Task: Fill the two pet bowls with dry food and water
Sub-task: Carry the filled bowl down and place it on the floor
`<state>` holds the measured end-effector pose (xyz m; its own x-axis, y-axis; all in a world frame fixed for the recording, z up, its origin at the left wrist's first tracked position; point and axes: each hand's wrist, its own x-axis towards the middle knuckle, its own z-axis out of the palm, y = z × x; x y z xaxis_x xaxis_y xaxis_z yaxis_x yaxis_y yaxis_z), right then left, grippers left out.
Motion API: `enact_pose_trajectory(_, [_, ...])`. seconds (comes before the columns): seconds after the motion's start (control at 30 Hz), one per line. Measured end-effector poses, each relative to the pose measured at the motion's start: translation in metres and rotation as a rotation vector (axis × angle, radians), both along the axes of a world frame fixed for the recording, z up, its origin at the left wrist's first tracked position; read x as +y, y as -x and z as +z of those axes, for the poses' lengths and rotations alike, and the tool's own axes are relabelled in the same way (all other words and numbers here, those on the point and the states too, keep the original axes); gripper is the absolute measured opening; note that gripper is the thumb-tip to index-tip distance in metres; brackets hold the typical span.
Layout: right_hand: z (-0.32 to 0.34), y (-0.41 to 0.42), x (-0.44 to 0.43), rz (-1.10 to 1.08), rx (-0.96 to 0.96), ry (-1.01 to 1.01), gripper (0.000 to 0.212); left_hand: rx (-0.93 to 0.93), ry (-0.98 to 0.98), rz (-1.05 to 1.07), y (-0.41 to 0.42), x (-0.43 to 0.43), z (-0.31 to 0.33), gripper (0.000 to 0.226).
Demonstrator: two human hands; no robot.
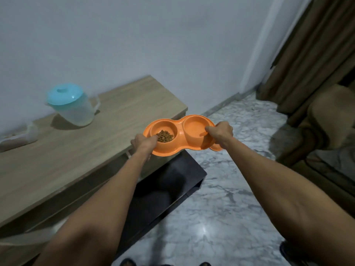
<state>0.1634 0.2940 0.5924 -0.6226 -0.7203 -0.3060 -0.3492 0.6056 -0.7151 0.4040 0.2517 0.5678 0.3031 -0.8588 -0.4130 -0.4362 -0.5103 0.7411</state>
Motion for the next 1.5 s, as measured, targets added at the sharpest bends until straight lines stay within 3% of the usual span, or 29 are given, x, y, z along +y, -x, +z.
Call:
enact_pose_trajectory(0.2, [-0.008,0.124,0.01,-0.083,0.025,-0.025,0.035,0.09,-0.026,-0.061,0.122,-0.005,-0.024,0.035])
enact_pose_trajectory(0.37, [-0.025,0.204,-0.01,-0.144,0.031,-0.025,0.033,0.075,-0.018,-0.11,0.209,-0.036,-0.043,0.053])
enact_pose_trajectory(0.47, [-0.037,0.243,-0.033,-0.162,0.04,-0.028,0.033,0.079,-0.019,-0.119,0.252,-0.063,-0.059,0.043])
enact_pose_trajectory(0.67, [-0.056,0.304,-0.093,-0.182,0.045,-0.06,0.034,0.076,-0.096,-0.116,0.318,-0.121,-0.091,0.038])
enact_pose_trajectory(0.87, [-0.102,0.342,-0.161,-0.14,0.012,-0.047,0.049,0.037,-0.128,-0.083,0.354,-0.176,-0.131,0.04])
enact_pose_trajectory(1.0, [-0.152,0.356,-0.204,-0.068,-0.008,-0.064,0.046,0.044,-0.137,0.0,0.365,-0.204,-0.183,0.046])
enact_pose_trajectory(1.13, [-0.219,0.366,-0.243,0.025,-0.041,-0.074,0.046,0.072,-0.135,0.129,0.373,-0.219,-0.232,0.019])
enact_pose_trajectory(1.27, [-0.321,0.377,-0.284,0.12,-0.084,-0.112,0.04,0.022,-0.179,0.283,0.382,-0.235,-0.331,0.039])
enact_pose_trajectory(1.33, [-0.378,0.384,-0.302,0.168,-0.094,-0.145,0.047,0.0,-0.21,0.334,0.388,-0.239,-0.381,0.04])
enact_pose_trajectory(1.43, [-0.464,0.394,-0.323,0.226,-0.121,-0.192,0.059,0.008,-0.226,0.377,0.401,-0.247,-0.45,0.021])
enact_pose_trajectory(1.5, [-0.519,0.396,-0.333,0.246,-0.125,-0.192,0.069,-0.036,-0.22,0.403,0.404,-0.25,-0.501,0.024])
